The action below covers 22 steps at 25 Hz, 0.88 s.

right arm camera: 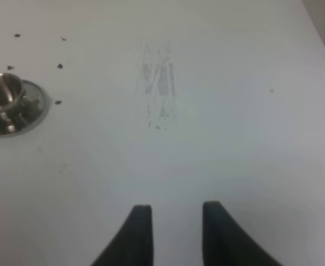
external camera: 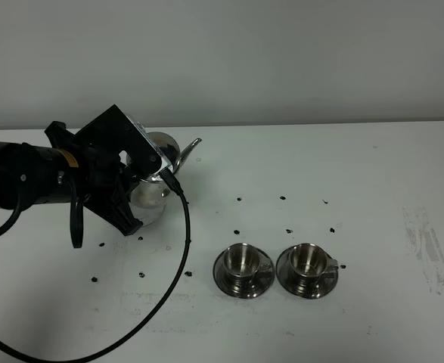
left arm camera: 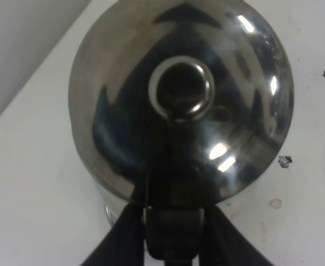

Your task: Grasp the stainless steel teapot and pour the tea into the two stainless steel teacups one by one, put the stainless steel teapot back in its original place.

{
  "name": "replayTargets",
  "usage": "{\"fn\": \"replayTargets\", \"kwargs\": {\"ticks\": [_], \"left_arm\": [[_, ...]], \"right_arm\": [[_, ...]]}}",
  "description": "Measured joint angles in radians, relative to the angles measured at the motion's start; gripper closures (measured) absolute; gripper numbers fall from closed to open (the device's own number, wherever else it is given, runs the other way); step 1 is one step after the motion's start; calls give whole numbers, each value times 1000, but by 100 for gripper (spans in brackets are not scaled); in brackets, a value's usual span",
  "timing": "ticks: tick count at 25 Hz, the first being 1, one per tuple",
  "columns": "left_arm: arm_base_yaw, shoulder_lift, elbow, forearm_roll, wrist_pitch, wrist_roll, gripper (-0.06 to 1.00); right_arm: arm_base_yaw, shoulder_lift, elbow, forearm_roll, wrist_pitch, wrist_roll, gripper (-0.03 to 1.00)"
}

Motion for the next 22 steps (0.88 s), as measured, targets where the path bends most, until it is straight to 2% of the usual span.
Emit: {"fn": "replayTargets", "kwargs": {"ticks": [5, 9, 13, 18, 22], "left_arm": [[0, 2, 2, -61, -18, 79, 73], [0, 8, 5, -164, -21, 173, 73], [11, 17, 5, -354, -15, 362, 73], [36, 17, 5, -609, 15, 667, 73], [62, 22, 5, -742, 71, 849, 73]], "right_arm": [[0, 0, 0, 0, 0, 0, 74], [0, 0, 0, 0, 0, 0, 74], [0, 0, 0, 0, 0, 0, 74], [0, 0, 0, 0, 0, 0, 74], [0, 0, 0, 0, 0, 0, 74]]}}
